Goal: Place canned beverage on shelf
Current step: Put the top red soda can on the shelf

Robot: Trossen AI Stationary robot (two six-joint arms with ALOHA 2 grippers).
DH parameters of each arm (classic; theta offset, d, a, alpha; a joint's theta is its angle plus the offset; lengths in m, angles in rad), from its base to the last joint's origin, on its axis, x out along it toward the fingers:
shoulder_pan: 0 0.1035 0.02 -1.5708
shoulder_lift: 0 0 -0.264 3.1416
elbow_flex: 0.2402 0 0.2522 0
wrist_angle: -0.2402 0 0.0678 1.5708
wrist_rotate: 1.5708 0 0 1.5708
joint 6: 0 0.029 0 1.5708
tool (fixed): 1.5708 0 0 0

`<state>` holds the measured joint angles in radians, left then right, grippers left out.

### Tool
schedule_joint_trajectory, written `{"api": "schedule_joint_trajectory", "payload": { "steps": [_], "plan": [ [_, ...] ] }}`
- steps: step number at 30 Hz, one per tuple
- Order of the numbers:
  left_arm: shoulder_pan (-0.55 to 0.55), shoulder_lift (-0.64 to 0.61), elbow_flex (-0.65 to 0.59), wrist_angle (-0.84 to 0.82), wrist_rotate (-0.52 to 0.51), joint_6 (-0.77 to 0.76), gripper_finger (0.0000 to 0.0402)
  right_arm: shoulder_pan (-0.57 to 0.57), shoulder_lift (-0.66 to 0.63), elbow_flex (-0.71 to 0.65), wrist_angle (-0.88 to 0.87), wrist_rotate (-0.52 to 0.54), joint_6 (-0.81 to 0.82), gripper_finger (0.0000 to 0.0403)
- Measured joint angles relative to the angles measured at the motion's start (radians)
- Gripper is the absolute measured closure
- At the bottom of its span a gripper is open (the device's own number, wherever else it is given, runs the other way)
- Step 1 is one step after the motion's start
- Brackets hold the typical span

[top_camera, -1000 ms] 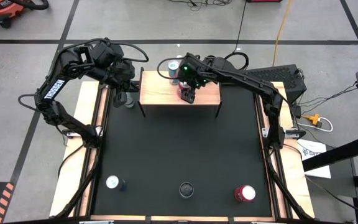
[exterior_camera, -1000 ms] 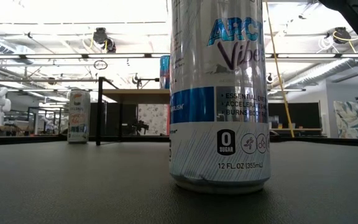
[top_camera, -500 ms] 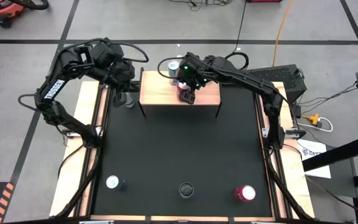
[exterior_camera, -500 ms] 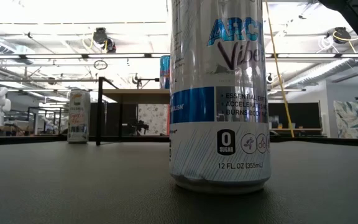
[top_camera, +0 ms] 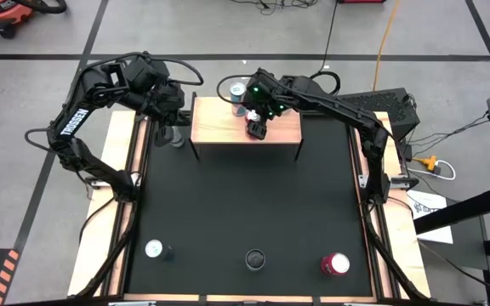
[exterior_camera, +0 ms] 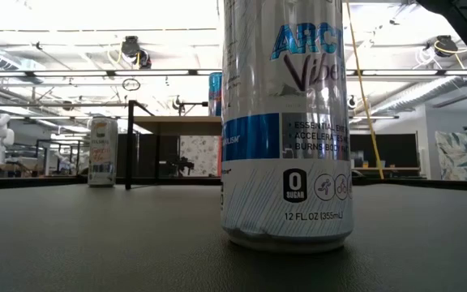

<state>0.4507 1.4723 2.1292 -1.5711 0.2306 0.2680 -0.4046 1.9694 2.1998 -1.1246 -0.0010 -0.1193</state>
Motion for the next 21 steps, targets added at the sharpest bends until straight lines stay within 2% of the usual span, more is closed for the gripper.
{"api": "schedule_joint_trajectory", "payload": {
  "steps": [21],
  "plan": [
    [0.0, 0.0, 0.0, 0.0, 0.0, 0.0, 0.0398, 0.0, -0.118, 0.0, -0.023, 0.004, 0.01, 0.0081]
  ]
}}
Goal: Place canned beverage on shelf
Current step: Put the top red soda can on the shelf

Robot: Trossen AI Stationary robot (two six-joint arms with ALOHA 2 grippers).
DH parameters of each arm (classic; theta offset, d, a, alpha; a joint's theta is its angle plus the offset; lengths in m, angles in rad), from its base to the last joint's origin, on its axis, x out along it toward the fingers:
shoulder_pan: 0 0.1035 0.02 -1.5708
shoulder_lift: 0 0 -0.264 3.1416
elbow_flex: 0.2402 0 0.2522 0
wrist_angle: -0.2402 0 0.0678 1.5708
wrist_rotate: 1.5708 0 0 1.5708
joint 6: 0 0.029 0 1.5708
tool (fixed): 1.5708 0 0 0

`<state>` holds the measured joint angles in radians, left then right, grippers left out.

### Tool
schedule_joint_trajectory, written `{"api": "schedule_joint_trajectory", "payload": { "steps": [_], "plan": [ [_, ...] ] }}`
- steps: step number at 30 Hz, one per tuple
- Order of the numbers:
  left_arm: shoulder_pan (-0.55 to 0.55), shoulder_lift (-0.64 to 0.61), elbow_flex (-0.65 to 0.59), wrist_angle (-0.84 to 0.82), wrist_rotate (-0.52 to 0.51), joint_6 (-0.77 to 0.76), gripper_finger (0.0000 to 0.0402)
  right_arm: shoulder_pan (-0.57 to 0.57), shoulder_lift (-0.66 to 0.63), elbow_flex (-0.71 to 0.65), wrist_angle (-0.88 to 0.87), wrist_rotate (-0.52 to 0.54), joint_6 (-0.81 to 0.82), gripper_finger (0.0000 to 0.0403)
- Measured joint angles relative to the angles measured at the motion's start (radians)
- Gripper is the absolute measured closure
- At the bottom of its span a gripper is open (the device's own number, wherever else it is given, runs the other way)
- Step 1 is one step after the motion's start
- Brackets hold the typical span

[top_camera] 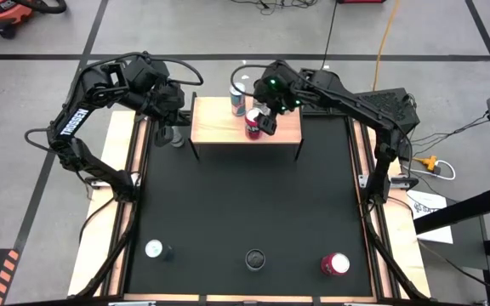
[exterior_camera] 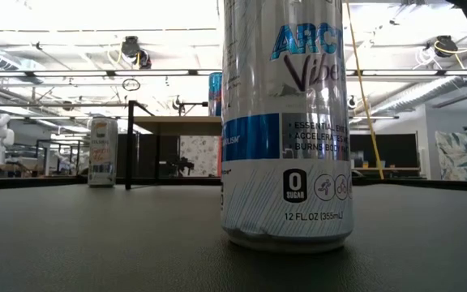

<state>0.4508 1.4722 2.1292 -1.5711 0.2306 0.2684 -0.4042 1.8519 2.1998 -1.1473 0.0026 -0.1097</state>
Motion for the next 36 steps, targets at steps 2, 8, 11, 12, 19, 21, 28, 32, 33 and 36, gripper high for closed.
{"api": "schedule_joint_trajectory", "payload": {
  "steps": [2, 8, 11, 12, 19, 21, 28, 32, 33, 36],
  "plan": [
    [0.0, 0.0, 0.0, 0.0, 0.0, 0.0, 0.0398, 0.0, 0.0, 0.0, -0.029, 0.024, 0.024, 0.0082],
    [0.0, 0.0, 0.0, 0.0, 0.0, 0.0, 0.0398, 0.0, 0.0, 0.0, -0.129, 0.131, 0.101, 0.0112],
    [0.0, 0.0, 0.0, 0.0, 0.0, 0.0, 0.0398, -0.001, 0.0, 0.0, -0.136, 0.131, 0.128, 0.0139],
    [0.0, 0.0, 0.0, 0.0, 0.0, 0.0, 0.0398, -0.002, 0.0, 0.0, -0.136, 0.131, 0.134, 0.015],
    [0.0, 0.0, 0.0, 0.0, 0.0, 0.0, 0.0398, -0.002, 0.033, 0.0, -0.162, 0.131, 0.185, 0.0237],
    [0.0, 0.0, 0.0, 0.0, 0.0, 0.0, 0.0398, -0.002, 0.041, 0.0, -0.167, 0.131, 0.196, 0.0266],
    [0.0, 0.0, -0.001, 0.0, 0.0, 0.001, 0.0398, -0.002, 0.057, -0.001, -0.164, 0.131, 0.216, 0.0358],
    [0.0, -0.001, -0.021, 0.001, 0.0, 0.001, 0.0398, -0.002, 0.056, 0.0, -0.149, 0.131, 0.222, 0.0396],
    [0.0, -0.001, -0.031, 0.0, 0.0, 0.002, 0.0398, -0.002, 0.056, -0.001, -0.146, 0.13, 0.222, 0.0399],
    [0.0, -0.001, -0.079, 0.0, 0.0, 0.009, 0.0398, -0.002, 0.056, 0.0, -0.144, 0.129, 0.222, 0.0396]
  ]
}}
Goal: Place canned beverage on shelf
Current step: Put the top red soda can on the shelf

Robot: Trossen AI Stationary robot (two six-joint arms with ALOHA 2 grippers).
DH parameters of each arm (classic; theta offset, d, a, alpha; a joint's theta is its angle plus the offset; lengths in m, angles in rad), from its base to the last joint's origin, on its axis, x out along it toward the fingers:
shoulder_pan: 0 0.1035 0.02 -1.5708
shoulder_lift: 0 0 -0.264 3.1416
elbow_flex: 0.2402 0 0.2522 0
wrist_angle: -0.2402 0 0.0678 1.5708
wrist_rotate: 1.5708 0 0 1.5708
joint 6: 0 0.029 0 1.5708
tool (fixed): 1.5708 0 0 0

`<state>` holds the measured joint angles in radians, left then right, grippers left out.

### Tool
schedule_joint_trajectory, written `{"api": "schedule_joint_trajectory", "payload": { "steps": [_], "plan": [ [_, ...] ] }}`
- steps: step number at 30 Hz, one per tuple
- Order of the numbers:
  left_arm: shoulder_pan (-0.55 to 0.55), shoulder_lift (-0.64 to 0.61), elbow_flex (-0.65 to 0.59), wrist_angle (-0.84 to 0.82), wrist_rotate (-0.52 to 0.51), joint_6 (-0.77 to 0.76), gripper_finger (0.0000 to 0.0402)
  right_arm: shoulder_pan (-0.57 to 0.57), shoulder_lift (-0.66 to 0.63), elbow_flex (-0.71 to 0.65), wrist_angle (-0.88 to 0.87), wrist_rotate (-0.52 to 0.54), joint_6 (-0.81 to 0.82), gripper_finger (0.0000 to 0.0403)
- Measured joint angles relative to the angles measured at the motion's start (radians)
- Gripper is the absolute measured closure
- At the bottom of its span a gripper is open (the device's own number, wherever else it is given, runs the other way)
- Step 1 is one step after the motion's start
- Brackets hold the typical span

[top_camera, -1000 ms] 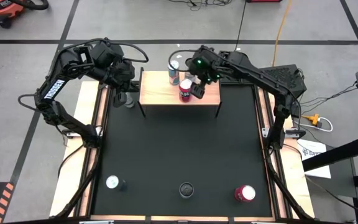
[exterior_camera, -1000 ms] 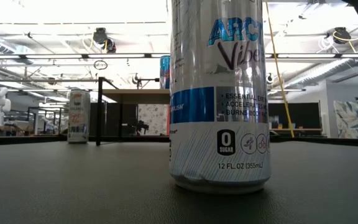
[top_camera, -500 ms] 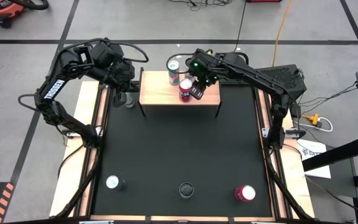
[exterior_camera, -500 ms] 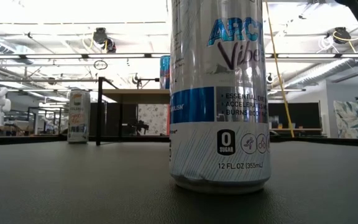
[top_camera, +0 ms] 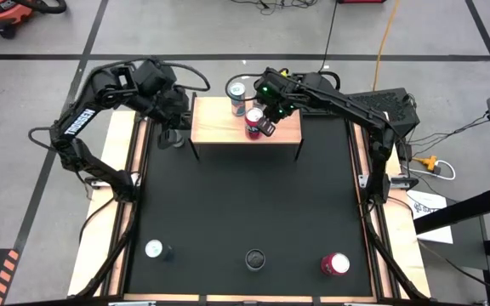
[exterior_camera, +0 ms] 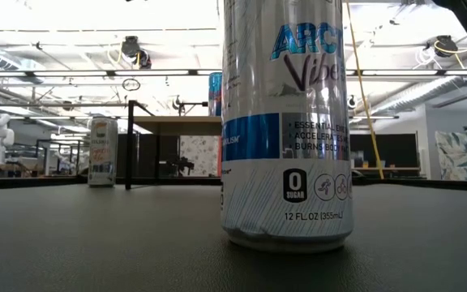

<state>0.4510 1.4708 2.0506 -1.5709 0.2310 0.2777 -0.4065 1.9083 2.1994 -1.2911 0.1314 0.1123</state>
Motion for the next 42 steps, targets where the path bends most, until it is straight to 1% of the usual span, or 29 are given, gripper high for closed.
{"api": "schedule_joint_trajectory", "payload": {
  "steps": [5, 10, 22, 26, 30, 36, 42],
  "plan": [
    [0.0, 0.0, -0.096, -0.001, 0.0, 0.02, 0.0398, 0.0, 0.0, 0.0, 0.011, -0.001, 0.027, 0.0399],
    [0.007, 0.0, -0.126, 0.0, -0.031, 0.019, 0.0398, 0.0, 0.0, 0.0, 0.009, -0.001, 0.032, 0.0402],
    [0.008, 0.0, -0.127, 0.001, -0.032, 0.008, 0.0398, 0.002, 0.0, 0.0, 0.013, -0.005, 0.068, 0.0403],
    [0.008, 0.0, -0.127, 0.001, -0.032, 0.008, 0.0398, 0.002, 0.0, 0.0, 0.042, -0.051, 0.085, 0.0403],
    [0.008, 0.0, -0.127, 0.001, -0.032, 0.007, 0.0398, 0.003, 0.0, 0.0, 0.074, -0.055, 0.086, 0.0403],
    [0.008, 0.0, -0.127, 0.002, -0.032, 0.006, 0.0398, 0.003, 0.034, 0.0, 0.104, -0.055, 0.086, 0.0403],
    [0.008, -0.003, -0.127, 0.001, -0.032, 0.006, 0.0398, 0.004, 0.064, -0.001, 0.072, -0.054, 0.08, 0.0403]
  ]
}}
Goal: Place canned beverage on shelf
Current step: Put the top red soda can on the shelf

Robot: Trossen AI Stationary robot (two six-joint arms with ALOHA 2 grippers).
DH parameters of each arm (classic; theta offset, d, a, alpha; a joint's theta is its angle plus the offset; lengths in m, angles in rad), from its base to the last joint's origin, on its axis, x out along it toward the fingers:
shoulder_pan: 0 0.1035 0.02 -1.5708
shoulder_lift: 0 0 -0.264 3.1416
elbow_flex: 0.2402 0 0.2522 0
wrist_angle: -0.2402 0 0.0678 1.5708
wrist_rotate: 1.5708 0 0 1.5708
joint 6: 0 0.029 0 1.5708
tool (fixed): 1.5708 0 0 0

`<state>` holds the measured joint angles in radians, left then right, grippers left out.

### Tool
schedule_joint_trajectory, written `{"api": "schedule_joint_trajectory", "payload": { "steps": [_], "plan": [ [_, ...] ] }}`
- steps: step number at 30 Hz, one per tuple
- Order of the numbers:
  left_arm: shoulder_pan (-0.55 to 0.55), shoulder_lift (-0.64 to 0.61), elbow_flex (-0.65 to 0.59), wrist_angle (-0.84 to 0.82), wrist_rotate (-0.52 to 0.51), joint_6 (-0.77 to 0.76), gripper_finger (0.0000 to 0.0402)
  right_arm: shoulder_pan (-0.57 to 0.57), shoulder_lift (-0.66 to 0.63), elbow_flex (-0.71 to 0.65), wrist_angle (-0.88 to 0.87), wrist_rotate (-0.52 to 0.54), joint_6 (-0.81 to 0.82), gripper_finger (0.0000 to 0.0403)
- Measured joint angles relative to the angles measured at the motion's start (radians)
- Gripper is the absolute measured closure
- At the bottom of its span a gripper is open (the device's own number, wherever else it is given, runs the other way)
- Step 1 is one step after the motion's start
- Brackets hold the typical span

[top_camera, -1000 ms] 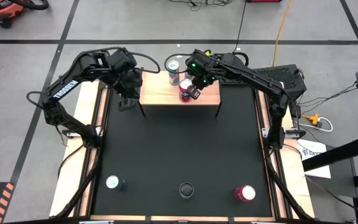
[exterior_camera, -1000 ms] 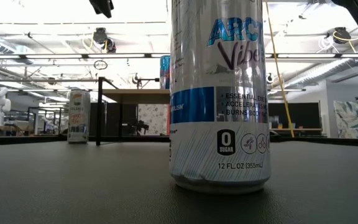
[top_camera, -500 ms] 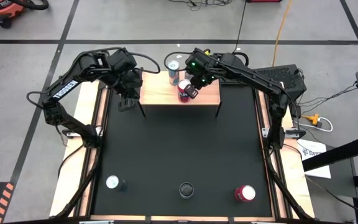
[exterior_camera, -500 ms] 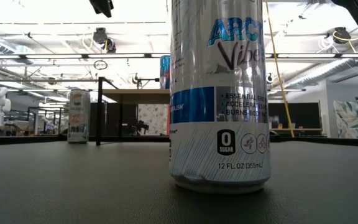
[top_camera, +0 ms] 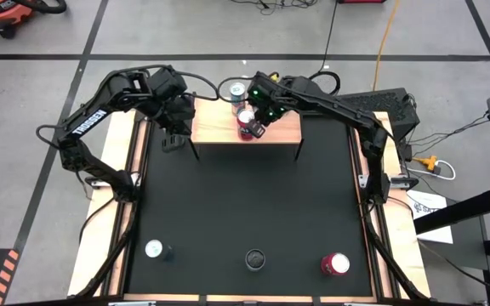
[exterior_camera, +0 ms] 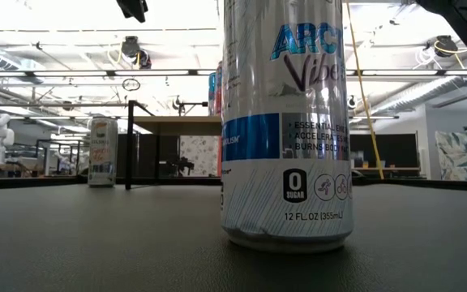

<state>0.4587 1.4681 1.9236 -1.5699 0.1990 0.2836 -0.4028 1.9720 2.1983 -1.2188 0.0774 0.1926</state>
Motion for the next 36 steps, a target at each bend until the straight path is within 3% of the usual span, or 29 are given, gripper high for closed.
{"api": "schedule_joint_trajectory", "payload": {
  "steps": [17, 25, 36],
  "plan": [
    [0.0, -0.021, 0.0, -0.001, 0.0, -0.013, 0.0398, 0.025, -0.02, 0.001, -0.019, -0.004, 0.016, 0.0403],
    [0.0, -0.021, 0.0, -0.001, 0.0, -0.013, 0.0398, 0.025, -0.008, 0.001, 0.074, -0.08, 0.028, 0.0403],
    [0.0, -0.02, 0.0, -0.001, 0.001, -0.009, 0.0398, 0.025, 0.018, 0.001, 0.183, -0.08, 0.053, 0.0403]
  ]
}}
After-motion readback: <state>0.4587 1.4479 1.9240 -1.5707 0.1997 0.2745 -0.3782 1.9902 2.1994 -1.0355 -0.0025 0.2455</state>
